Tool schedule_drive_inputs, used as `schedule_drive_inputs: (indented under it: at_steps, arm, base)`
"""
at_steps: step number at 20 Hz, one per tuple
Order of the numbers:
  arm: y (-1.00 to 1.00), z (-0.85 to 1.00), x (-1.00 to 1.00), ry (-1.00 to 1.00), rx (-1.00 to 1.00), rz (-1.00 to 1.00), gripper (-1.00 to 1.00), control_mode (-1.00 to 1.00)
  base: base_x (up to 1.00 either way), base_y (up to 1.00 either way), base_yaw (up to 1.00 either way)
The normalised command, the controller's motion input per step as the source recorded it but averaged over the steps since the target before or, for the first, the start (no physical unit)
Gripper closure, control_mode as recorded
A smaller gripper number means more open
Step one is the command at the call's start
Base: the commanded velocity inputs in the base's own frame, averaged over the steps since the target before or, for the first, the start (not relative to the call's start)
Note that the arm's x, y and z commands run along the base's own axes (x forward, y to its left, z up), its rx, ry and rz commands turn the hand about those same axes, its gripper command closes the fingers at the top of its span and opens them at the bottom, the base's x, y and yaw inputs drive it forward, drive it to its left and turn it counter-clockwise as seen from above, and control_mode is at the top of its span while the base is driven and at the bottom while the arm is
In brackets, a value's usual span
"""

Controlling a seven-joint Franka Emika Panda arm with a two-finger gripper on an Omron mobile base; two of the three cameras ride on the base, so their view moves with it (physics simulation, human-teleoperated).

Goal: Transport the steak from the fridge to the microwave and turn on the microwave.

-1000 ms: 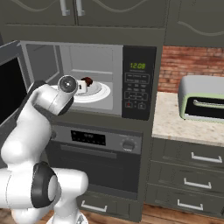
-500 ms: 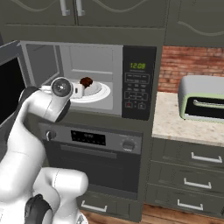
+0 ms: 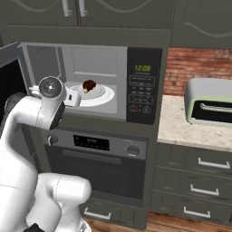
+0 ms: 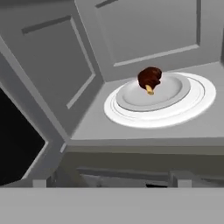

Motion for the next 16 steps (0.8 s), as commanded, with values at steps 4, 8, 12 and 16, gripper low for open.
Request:
schedule_drive_inputs:
  at_steps: [4, 8, 12, 16]
  arm:
    - [-0.1, 0.08, -0.6, 0.09, 0.14, 0.0, -1.0, -1.0]
    - [-0.06, 0.01, -0.62, 0.04, 0.18, 0.0, -1.0, -1.0]
    - [0.0, 0.01, -0.6, 0.06, 0.25, 0.0, -1.0, -1.0]
    - [0.0, 0.01, -0.57, 0.08, 0.23, 0.0, -1.0, -1.0]
  base:
    - [0.0, 0.0, 0.0]
    - [0.0, 0.0, 0.0]
    - [0.0, 0.0, 0.0]
    - [0.0, 0.0, 0.0]
